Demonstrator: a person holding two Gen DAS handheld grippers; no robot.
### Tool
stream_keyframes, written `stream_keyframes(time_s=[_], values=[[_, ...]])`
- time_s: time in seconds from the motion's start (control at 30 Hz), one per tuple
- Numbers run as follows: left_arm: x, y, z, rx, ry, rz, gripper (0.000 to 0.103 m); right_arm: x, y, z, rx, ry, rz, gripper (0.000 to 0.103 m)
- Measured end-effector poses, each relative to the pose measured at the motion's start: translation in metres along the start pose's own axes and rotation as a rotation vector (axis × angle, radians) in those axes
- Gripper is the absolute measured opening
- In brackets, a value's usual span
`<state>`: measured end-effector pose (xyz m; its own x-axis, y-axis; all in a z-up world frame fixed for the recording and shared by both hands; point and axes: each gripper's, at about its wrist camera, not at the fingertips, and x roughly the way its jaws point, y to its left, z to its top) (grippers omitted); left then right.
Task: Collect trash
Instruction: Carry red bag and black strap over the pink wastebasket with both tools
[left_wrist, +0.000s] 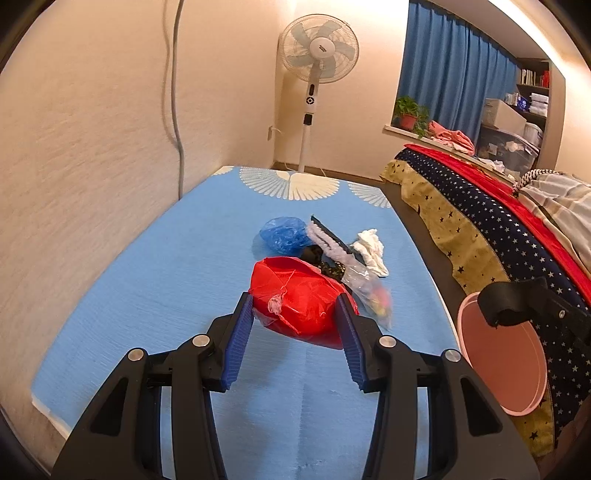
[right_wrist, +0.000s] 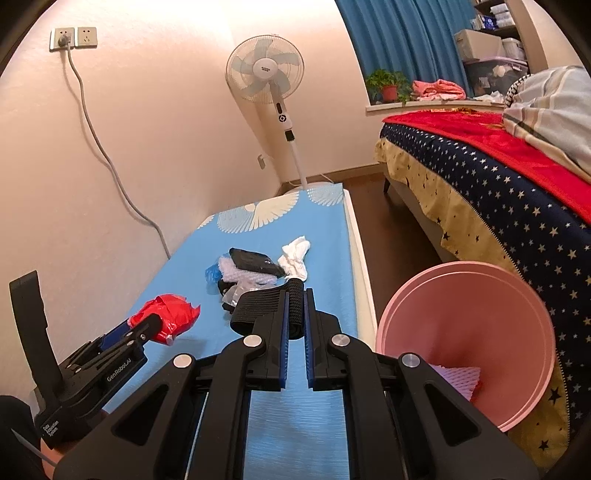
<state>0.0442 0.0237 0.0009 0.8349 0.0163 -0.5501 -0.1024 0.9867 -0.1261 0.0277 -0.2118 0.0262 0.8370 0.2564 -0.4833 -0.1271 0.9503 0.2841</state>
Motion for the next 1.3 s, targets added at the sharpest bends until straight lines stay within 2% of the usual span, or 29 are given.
stream_keyframes(time_s=[0.5,0.97,1.3], values=[[-0.009,-0.015,0.003,0.023,-0.026,-0.037,0.045,-0.011,-0.011,0.007,0.0,-0.036,-0.054,0.008],[-0.001,-0.041,0.004,0.057,-0.035,-0.082,0.045,-0.01,-0.026,0.01,0.004,-0.048,-0.123,0.008],[0.003,-0.068,0.004,0.104,-0.051,-0.144,0.045,-0.01,-0.041,0.014,0.024,-0.055,-0.177,0.008]])
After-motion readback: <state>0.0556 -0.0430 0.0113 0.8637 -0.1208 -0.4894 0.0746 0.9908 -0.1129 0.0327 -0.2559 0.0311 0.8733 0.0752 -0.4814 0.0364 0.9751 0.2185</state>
